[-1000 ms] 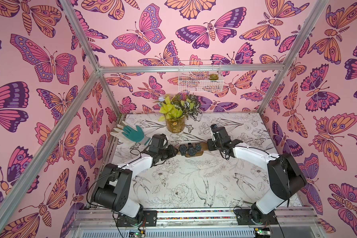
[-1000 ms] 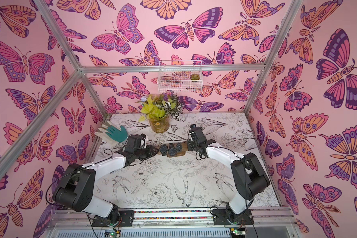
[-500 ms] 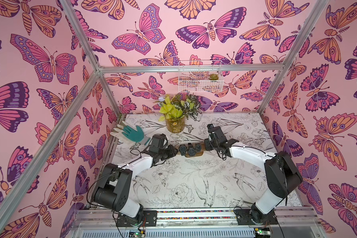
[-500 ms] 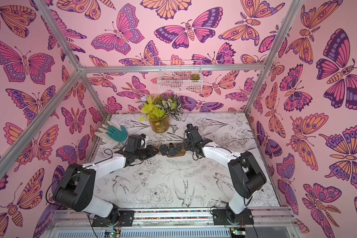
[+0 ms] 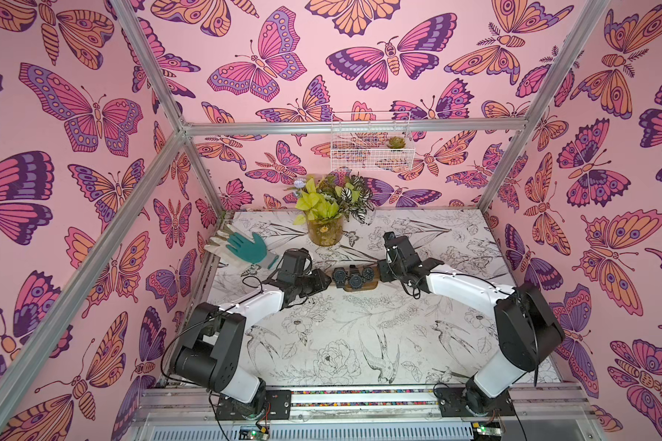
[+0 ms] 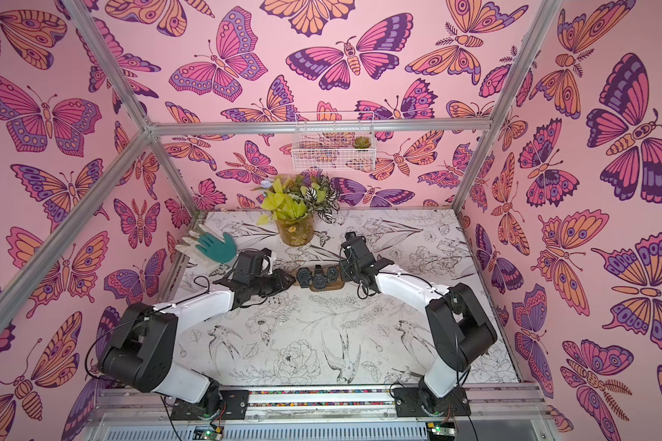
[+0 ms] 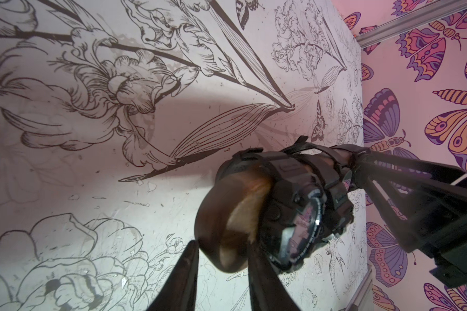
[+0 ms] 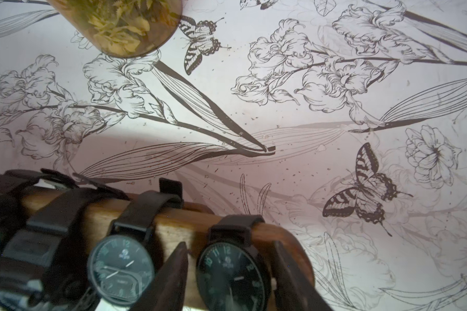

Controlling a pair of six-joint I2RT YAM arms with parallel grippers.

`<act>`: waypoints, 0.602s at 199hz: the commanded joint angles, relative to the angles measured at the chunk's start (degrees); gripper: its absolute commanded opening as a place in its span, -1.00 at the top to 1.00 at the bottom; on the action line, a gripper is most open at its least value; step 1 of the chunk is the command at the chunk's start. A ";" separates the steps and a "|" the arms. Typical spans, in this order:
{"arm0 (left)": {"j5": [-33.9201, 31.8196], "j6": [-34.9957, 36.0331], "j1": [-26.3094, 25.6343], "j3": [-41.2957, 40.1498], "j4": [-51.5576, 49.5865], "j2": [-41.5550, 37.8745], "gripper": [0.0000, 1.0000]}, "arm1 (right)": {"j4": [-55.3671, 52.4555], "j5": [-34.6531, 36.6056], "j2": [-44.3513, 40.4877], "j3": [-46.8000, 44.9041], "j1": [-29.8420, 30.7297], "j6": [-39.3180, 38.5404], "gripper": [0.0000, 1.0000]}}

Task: Place watch on stand
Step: Place the watch on the stand.

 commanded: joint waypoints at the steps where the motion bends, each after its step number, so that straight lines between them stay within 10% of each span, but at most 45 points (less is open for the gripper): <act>1: 0.68 1.10 -0.46 0.61 0.65 0.02 0.31 | -2.13 -0.54 -2.49 -0.72 0.21 0.38 -0.11; 120: 0.96 1.09 -0.54 0.83 0.70 0.28 0.31 | -3.76 -5.51 0.75 1.14 -1.21 -1.24 -0.07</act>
